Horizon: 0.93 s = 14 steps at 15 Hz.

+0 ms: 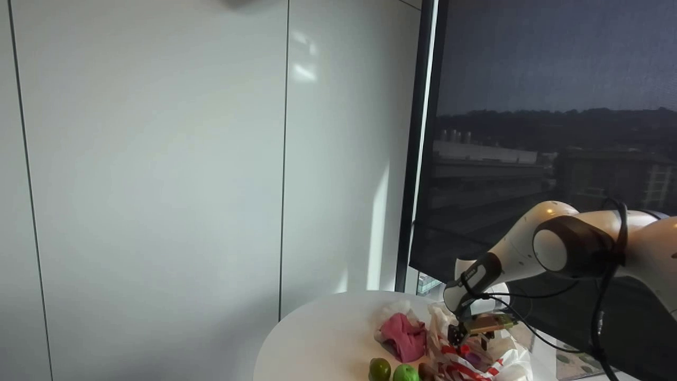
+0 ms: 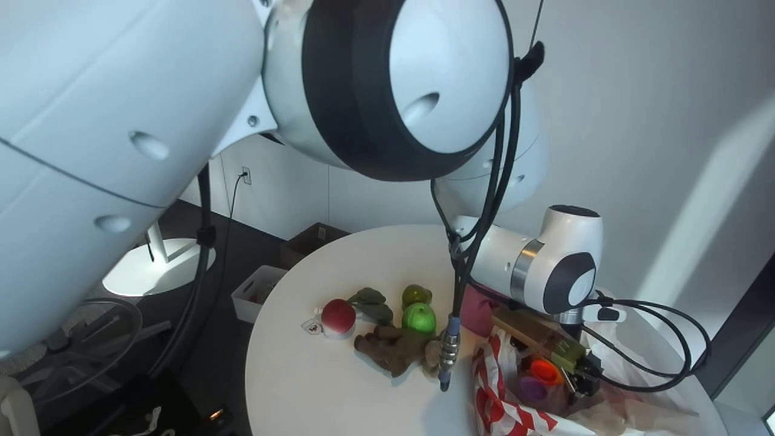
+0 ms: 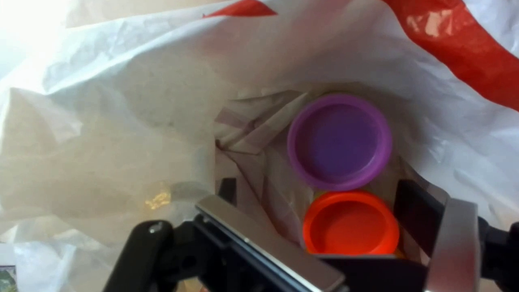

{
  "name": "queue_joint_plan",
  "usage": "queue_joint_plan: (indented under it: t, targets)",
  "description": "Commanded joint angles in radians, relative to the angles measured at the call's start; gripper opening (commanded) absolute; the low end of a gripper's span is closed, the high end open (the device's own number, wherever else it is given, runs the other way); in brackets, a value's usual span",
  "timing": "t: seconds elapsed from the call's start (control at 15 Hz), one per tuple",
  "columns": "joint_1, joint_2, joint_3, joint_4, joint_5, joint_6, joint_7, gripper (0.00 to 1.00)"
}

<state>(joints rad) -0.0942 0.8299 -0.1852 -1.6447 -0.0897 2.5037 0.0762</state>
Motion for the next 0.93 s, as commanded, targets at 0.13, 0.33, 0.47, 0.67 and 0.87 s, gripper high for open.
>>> queue_joint_plan:
  t: [0.13,0.33,0.47,0.67,0.87]
  targets:
    - [-0.019,0.074,0.013,0.084,0.016,-0.017,0.011,1.0]
    - [-0.021,0.09,0.016,0.1,0.018,-0.026,0.009,0.75]
    - [-0.019,0.086,0.017,0.1,0.018,-0.033,0.008,0.66]
    - [-0.021,0.076,0.022,0.095,0.019,-0.008,0.004,0.43]
    - [-0.017,0.072,0.02,0.096,0.014,0.001,0.004,0.21]
